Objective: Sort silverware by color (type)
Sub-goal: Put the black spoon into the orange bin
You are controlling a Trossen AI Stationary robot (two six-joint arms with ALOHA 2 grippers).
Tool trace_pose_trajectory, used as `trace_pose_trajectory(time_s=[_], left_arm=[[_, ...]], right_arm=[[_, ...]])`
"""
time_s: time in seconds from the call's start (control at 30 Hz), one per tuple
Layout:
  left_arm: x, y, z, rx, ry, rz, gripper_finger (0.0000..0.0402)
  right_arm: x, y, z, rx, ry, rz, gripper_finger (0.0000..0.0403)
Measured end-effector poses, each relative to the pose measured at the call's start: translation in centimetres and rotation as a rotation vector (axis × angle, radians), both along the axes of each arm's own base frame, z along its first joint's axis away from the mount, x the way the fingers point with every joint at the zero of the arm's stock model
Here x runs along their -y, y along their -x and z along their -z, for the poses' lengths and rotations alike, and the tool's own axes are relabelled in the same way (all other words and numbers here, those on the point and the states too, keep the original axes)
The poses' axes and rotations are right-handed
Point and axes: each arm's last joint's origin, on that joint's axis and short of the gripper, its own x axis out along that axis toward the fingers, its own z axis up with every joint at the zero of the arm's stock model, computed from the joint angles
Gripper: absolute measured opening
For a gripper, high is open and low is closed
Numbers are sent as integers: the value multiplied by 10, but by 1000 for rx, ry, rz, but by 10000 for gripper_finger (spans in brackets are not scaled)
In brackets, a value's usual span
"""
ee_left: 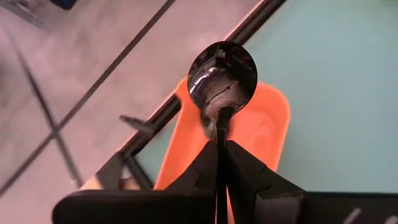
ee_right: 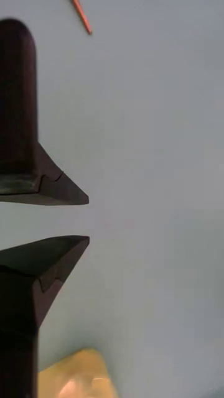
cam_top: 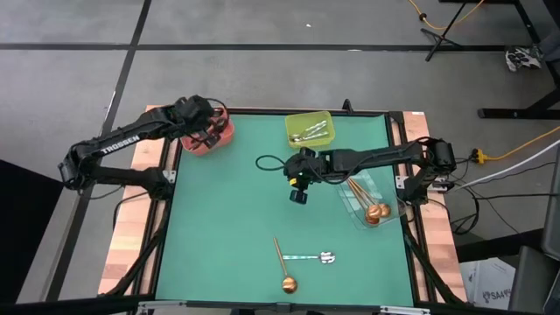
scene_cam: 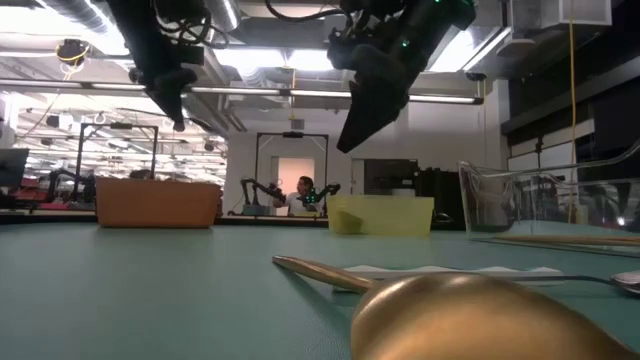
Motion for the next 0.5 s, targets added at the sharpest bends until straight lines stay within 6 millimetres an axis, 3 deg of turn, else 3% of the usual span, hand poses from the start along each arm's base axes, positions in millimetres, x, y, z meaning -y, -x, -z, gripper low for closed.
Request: trace_pose_trajectory(time_s=[0.2, 0.5], left_arm=[[-15, 2, 20, 51, 1, 20, 12], [-30, 14, 71, 18, -16, 36, 12]], right_arm=[[-2, 0, 0, 4, -19, 23, 81], [-1, 0, 0, 4, -19, 25, 81]])
